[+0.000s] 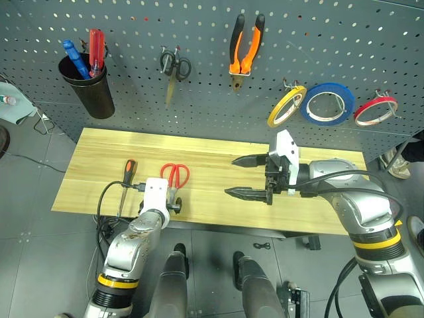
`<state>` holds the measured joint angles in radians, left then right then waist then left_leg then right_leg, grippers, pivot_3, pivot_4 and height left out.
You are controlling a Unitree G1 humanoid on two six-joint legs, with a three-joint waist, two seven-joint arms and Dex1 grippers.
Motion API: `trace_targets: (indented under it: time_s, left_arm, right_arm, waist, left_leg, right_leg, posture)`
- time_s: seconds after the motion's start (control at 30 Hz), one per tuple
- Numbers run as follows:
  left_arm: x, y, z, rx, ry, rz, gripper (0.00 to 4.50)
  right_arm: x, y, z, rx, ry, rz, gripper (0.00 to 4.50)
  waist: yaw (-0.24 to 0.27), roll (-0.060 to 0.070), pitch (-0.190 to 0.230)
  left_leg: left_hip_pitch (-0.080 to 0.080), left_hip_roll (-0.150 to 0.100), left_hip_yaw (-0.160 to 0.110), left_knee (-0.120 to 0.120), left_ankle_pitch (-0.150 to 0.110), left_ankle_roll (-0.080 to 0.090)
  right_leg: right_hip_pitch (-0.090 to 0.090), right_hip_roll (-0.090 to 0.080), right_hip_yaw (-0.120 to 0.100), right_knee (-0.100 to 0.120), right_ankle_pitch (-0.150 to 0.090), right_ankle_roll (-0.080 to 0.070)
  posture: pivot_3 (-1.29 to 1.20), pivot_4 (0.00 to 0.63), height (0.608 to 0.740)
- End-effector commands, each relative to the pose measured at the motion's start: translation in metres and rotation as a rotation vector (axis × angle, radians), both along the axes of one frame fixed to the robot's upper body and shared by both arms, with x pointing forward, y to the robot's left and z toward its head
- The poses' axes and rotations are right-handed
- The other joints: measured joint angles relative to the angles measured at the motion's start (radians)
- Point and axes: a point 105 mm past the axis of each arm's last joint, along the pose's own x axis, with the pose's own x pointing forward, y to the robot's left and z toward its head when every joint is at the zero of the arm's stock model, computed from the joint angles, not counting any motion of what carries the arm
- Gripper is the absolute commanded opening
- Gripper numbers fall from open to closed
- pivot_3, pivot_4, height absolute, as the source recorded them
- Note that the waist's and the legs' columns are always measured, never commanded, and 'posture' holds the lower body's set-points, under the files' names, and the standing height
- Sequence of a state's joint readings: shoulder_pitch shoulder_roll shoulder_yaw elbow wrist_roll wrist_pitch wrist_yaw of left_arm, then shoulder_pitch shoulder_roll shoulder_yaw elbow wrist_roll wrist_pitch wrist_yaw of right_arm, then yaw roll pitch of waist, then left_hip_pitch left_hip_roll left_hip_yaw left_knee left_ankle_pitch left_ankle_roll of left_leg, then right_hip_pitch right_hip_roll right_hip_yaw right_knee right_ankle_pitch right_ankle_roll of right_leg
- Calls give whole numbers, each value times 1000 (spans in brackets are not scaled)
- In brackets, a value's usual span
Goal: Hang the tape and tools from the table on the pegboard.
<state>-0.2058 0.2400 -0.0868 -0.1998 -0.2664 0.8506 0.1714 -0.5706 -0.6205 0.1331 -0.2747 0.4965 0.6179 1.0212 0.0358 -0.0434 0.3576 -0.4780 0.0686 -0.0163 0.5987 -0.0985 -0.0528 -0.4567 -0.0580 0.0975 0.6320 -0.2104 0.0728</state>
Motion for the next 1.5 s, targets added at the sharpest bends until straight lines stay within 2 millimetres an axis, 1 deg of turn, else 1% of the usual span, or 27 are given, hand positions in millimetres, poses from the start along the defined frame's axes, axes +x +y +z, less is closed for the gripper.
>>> trace_targets:
  time_s: [0.03,0.13,0.23,0.3,0.33,0.37,0.47,0.5,0.67,0.73,0.77,0.87,0.9,1.0,1.07,1.17,1.27,1.37,1.4,1.5]
  left_arm:
    - [6,-6,1,0,-22,-16,4500]
    - [10,-10,-6,-16,-7,-27,4500]
    - [14,-8,-8,0,-4,-22,3731]
    - [15,-6,-9,9,1,-21,2886]
    - [15,-4,-10,18,2,-18,2271]
    - [15,-3,-10,24,3,-17,1841]
    - [15,0,-9,30,3,-17,354]
    - [14,2,-10,32,6,-17,95]
    - [9,7,-8,40,3,-15,108]
    - [9,7,-1,45,-27,-24,108]
    - [9,6,6,41,-62,-32,108]
    - [1,-2,30,39,-159,-121,108]
    - [-3,-6,37,23,-189,-147,108]
    - [-18,-7,62,50,-301,-227,108]
    - [-29,-8,79,62,-383,-269,108]
    - [-42,-13,104,86,-512,-335,108]
    - [-49,-14,126,105,-624,-351,108]
    - [-52,-16,142,118,-711,-350,108]
    - [-52,-16,148,120,-736,-339,108]
    - [-48,-16,169,140,-823,-297,108]
  right_arm:
    - [-8,0,11,18,-23,11,4453]
    - [-7,-1,12,19,-22,3,4453]
    - [-7,-1,14,21,-23,-4,4500]
    - [-7,-1,15,22,-24,-6,4500]
    - [-7,-1,15,22,-28,-5,4500]
    - [-7,0,16,22,-32,-4,4500]
    - [-8,0,17,25,-37,-3,4500]
    - [-8,1,17,26,-37,-3,4500]
    - [-7,1,15,32,-36,-8,4500]
    - [-6,1,14,36,-42,-15,4500]
    - [-5,1,15,39,-49,-19,4500]
    - [-5,1,22,61,-92,-34,4500]
    - [-6,1,24,66,-103,-36,4500]
    - [-12,-1,34,96,-127,-35,4500]
    - [-15,-3,43,114,-147,-26,4500]
    - [-18,-5,66,182,-182,-19,4500]
    - [-19,-6,88,245,-217,-16,4500]
    - [-16,-6,106,287,-246,-25,4500]
    - [-15,-5,112,300,-256,-28,4500]
    - [-14,-1,124,334,-279,-31,4500]
  waist:
    - [-1,0,1]
    - [-8,0,4]
    - [-16,0,8]
    - [-24,0,11]
    - [-25,0,12]
    - [-27,0,14]
    - [-33,1,21]
    - [-34,1,22]
    - [-42,2,24]
    - [-45,2,25]
    - [-47,1,25]
    - [-50,1,26]
    - [-49,1,26]
    - [-48,1,26]
    - [-47,1,26]
    - [-44,1,26]
    - [-43,1,26]
    - [-42,2,26]
    - [-42,2,26]
    - [-38,2,25]
  left_leg:
    - [0,0,0,0,0,0]
    - [0,0,0,0,0,0]
    - [0,0,0,0,0,0]
    - [0,0,0,0,0,0]
    - [0,0,0,0,0,0]
    - [0,0,0,0,0,0]
    - [0,0,0,0,0,0]
    - [0,0,0,0,0,0]
    - [0,0,0,0,0,0]
    - [0,0,0,0,0,0]
    - [0,0,0,0,0,0]
    - [0,0,-1,-1,0,0]
    - [-1,0,-1,-1,0,0]
    - [-1,0,-1,-3,0,0]
    - [-1,0,-1,-4,0,0]
    - [-1,0,0,-5,0,0]
    - [-2,0,0,-5,0,0]
    - [-2,0,0,-5,0,0]
    - [-2,0,0,-5,0,0]
    - [-3,0,0,-5,0,0]
  right_leg:
    - [0,0,0,0,0,0]
    - [0,0,0,0,0,0]
    - [0,0,0,0,0,0]
    - [0,0,0,0,-1,0]
    - [0,0,0,0,-1,0]
    - [0,0,0,0,-1,0]
    - [0,0,0,0,-1,0]
    - [0,0,0,0,-1,0]
    - [0,0,0,0,-1,0]
    - [0,0,0,0,-1,0]
    - [0,0,0,0,-1,0]
    - [-1,0,0,0,-1,0]
    - [-1,0,0,-1,-1,0]
    - [-1,0,0,-1,-1,0]
    - [-1,-1,0,-3,-2,0]
    - [-1,-1,0,-4,-2,0]
    - [-2,-1,0,-4,-3,-4]
    - [-2,-1,0,-4,-3,-3]
    - [-2,-1,0,-4,-2,-1]
    - [-2,-1,-1,-4,-1,0]
  posture:
    - [16,440,740]
    - [7,453,740]
    - [2,460,740]
    - [1,460,740]
    - [-1,462,740]
    - [-1,462,740]
    - [0,469,740]
    - [3,474,740]
    - [11,477,740]
    - [21,469,740]
    - [24,464,740]
    - [29,444,740]
    - [32,437,740]
    - [50,420,740]
    - [57,415,740]
    - [68,399,740]
    - [73,374,740]
    - [71,361,740]
    - [71,361,740]
    - [76,336,740]
